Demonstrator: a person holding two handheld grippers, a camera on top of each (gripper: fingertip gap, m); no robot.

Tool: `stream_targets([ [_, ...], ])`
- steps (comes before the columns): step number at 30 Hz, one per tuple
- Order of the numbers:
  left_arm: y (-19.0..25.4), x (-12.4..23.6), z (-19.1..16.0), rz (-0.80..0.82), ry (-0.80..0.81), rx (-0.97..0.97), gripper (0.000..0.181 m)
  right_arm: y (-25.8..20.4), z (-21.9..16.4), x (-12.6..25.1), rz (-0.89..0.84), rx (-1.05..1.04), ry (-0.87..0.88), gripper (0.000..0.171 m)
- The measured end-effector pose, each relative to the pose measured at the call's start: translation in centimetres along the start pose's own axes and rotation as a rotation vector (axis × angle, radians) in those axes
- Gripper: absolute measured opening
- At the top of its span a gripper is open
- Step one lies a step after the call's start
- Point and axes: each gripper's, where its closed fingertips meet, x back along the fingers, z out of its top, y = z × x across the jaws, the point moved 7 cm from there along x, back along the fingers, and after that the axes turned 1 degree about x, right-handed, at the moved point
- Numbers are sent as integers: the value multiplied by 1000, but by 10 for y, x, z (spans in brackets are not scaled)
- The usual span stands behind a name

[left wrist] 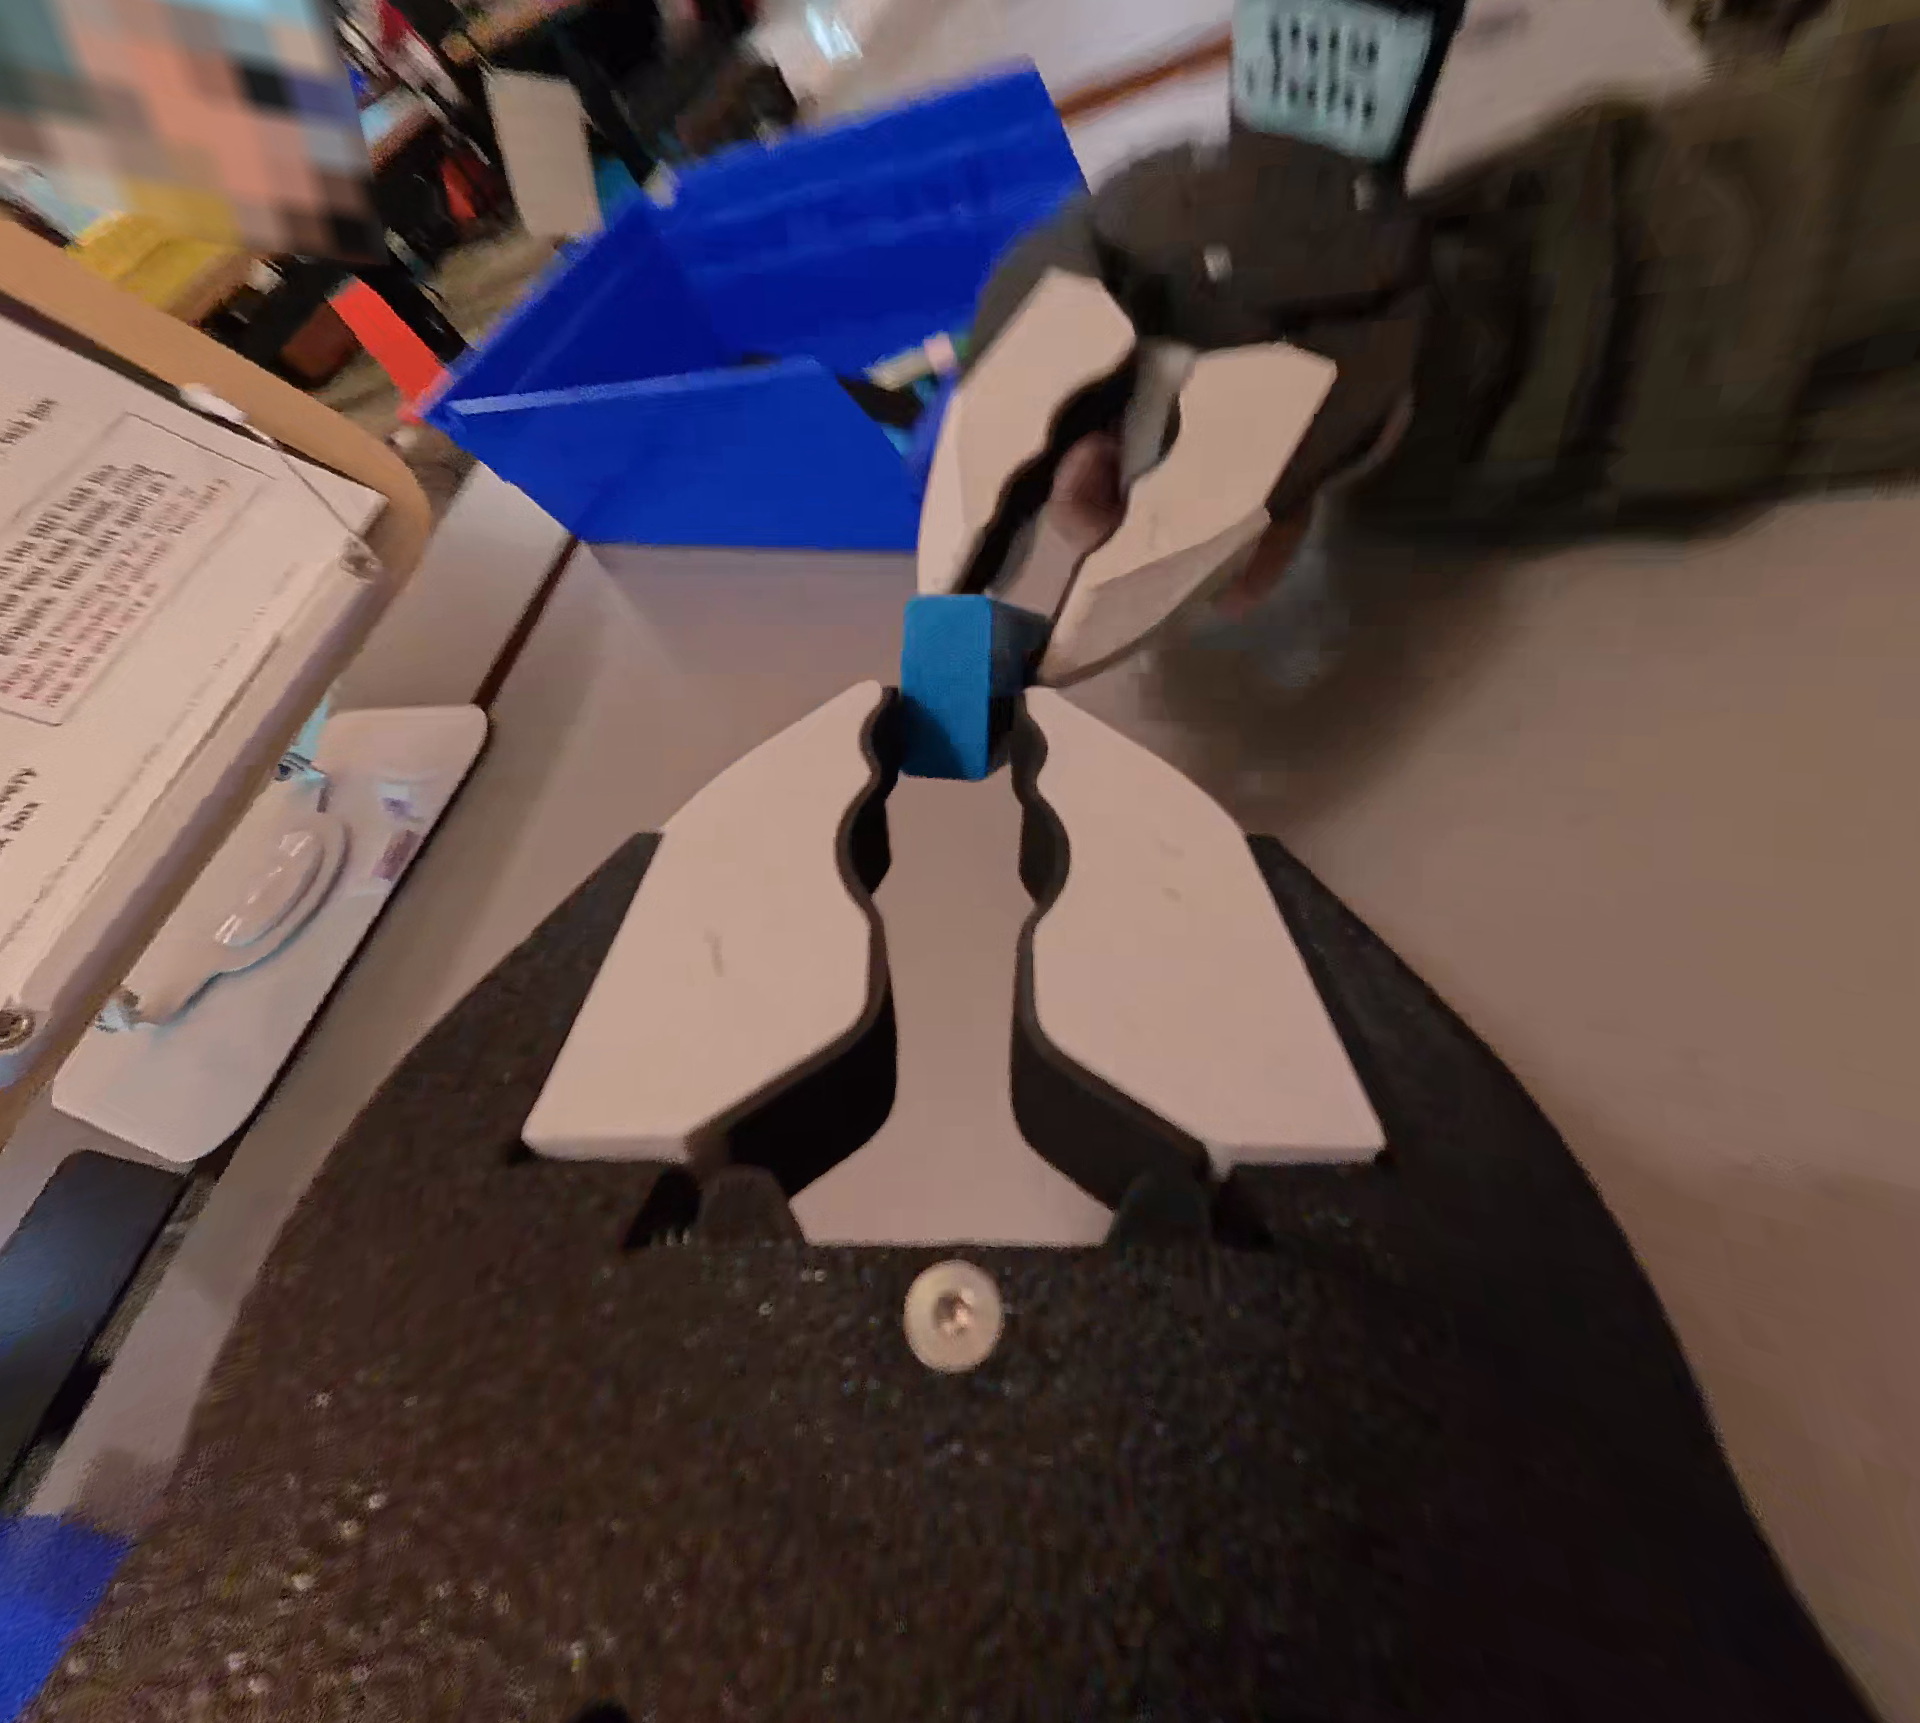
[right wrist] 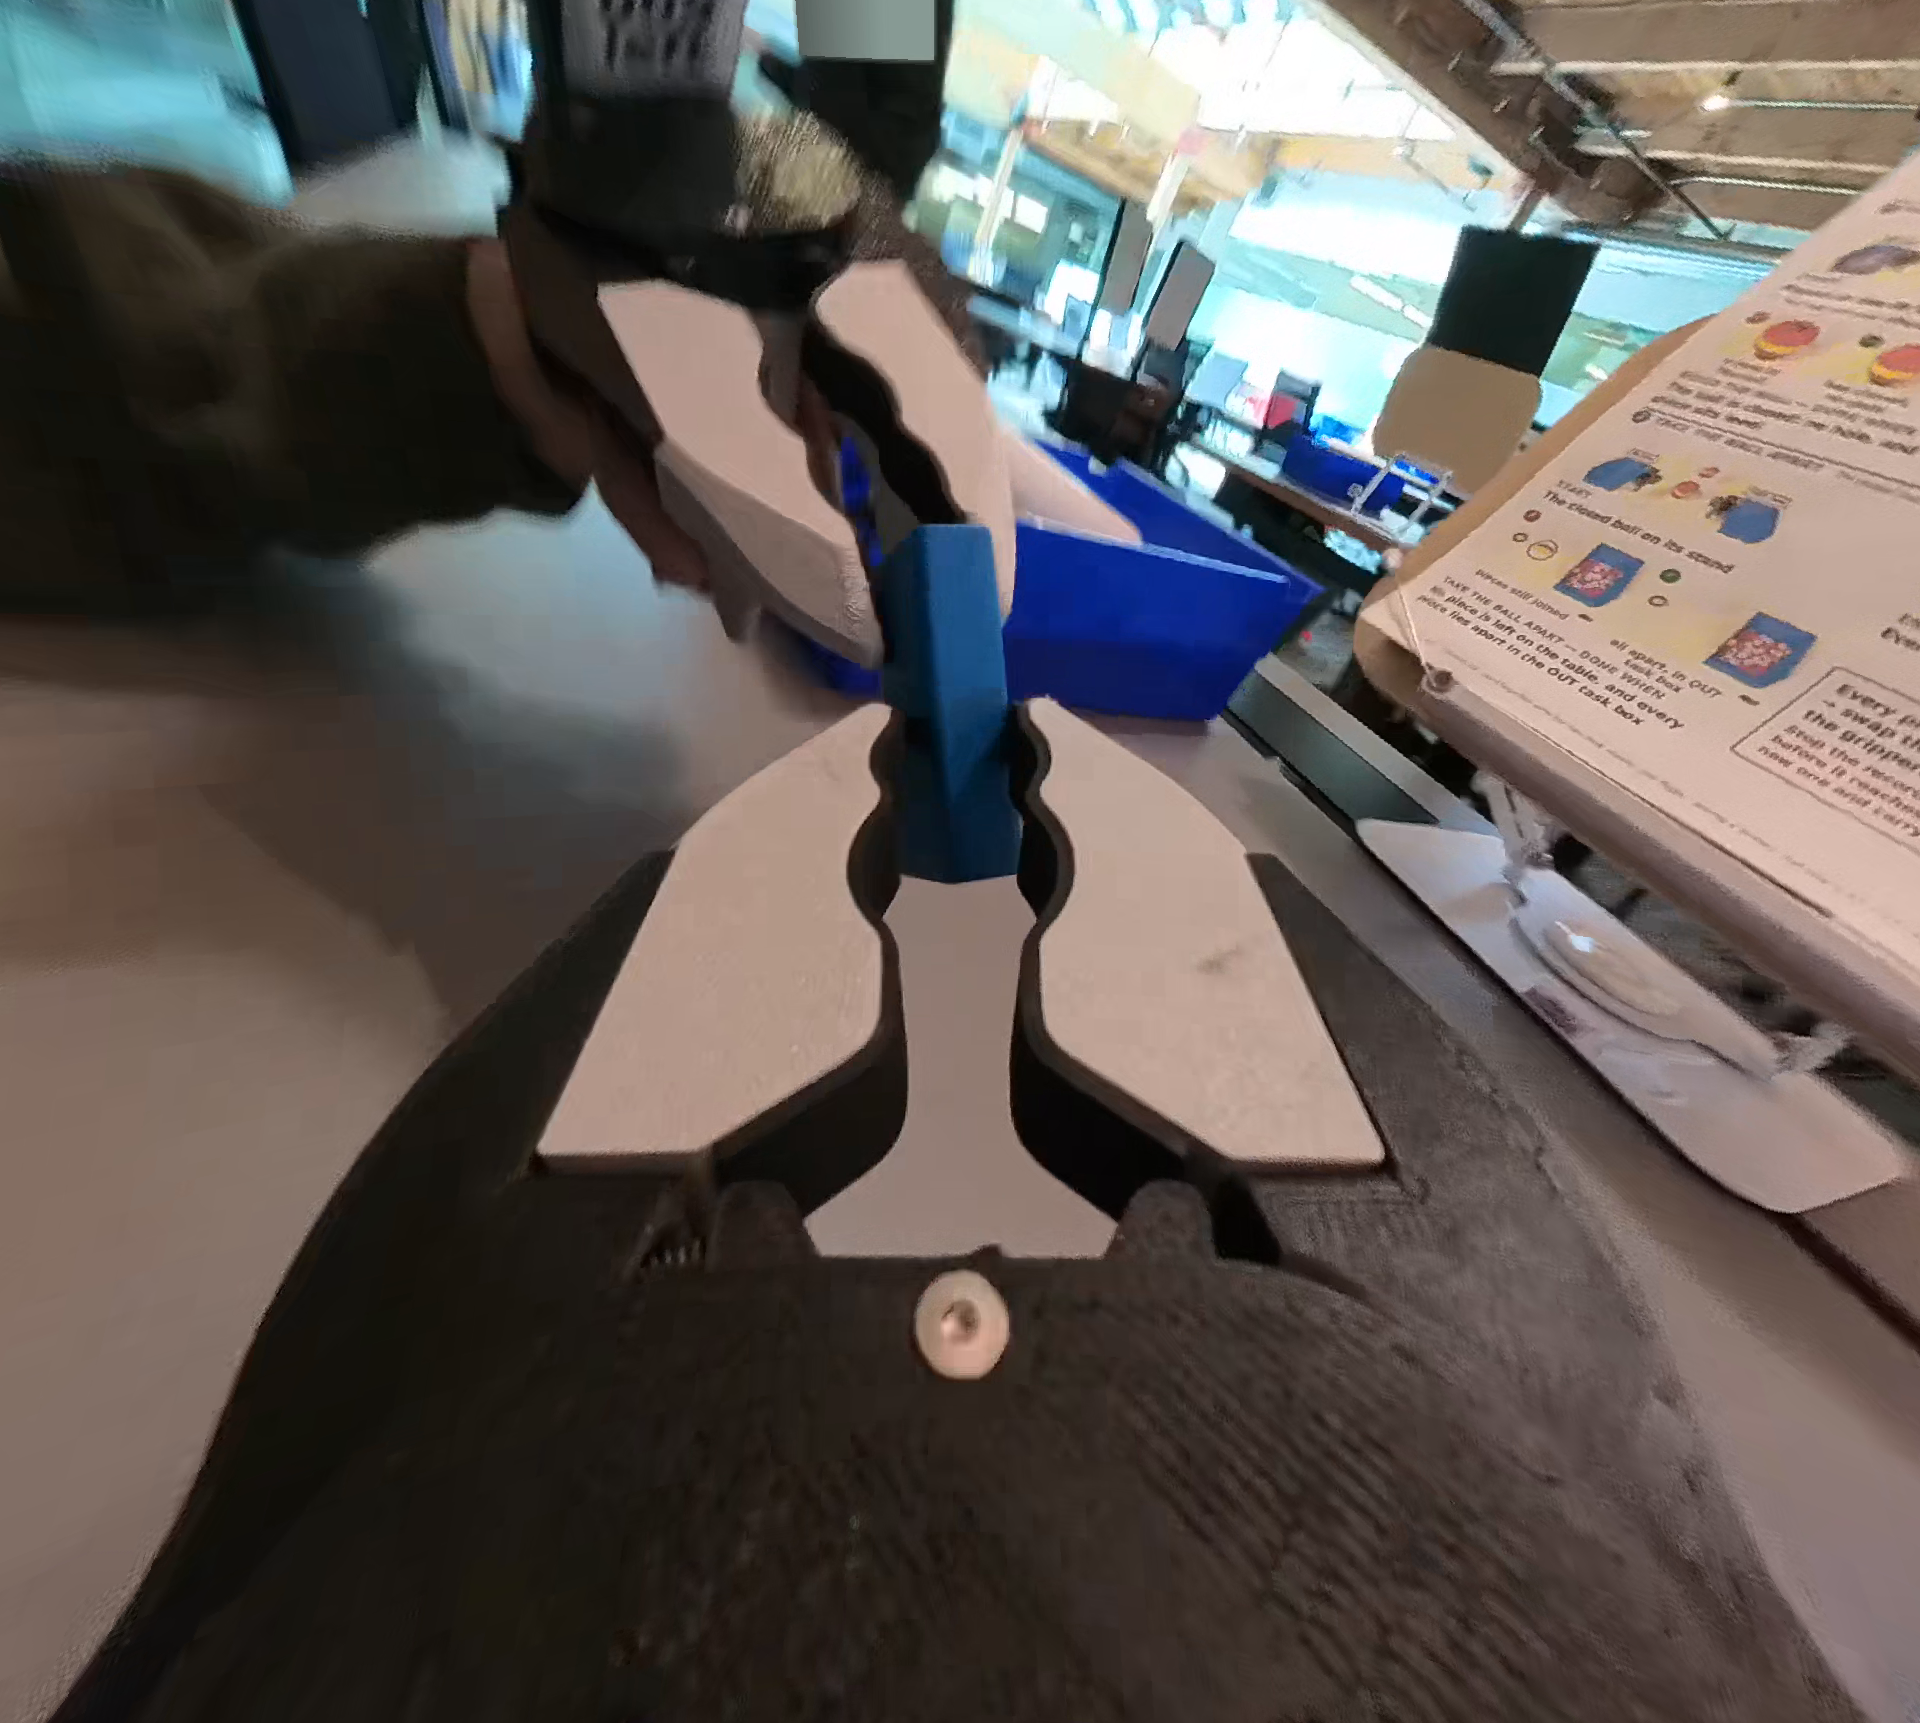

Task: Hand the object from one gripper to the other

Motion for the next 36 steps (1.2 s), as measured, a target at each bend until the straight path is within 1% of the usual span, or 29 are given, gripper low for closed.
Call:
stream_targets([
  [1,-2,1,5,23,72,48,21,3,4,2,-3,-78,70,18],
  [3,-4,2,11,5,187,169,27,9,11,7,15,-260,235,17],
  [5,-3,-2,11,-45,234,272,33,15,13,10,36,-416,365,17],
  [6,-3,-5,10,-63,244,309,33,16,14,11,43,-469,407,17],
  [8,0,-10,10,-95,263,362,33,17,14,11,46,-519,460,17],
  [11,4,-16,11,-123,287,416,32,12,15,6,63,-522,471,18],
  [12,6,-18,11,-131,289,422,28,10,15,5,74,-522,473,17],
  [13,6,-20,11,-122,286,417,18,9,15,4,81,-527,468,18],
  [14,6,-21,10,-106,280,402,16,10,14,3,70,-528,462,18],
  [16,4,-21,7,-53,230,355,16,11,11,3,43,-510,403,19],
  [17,0,-21,3,13,178,313,16,14,8,3,-21,-484,357,21],
  [19,-7,-19,-5,182,32,184,16,17,7,5,-133,-400,303,44],
  [22,-13,-18,-9,423,-164,-36,16,16,9,3,-189,-327,228,56],
  [24,-10,-21,-8,523,-255,-200,16,16,9,1,-235,-314,210,56],
  [26,-5,-26,-9,566,-329,-334,16,16,8,-2,-262,-327,207,56],
  [29,-2,-30,-11,588,-368,-405,16,14,5,-5,-267,-336,166,51],
  [31,-2,-30,-9,611,-366,-431,16,13,3,-6,-274,-317,120,33],
  [36,-2,-30,-11,681,-448,-570,15,14,-1,-8,-268,-357,58,32],
])
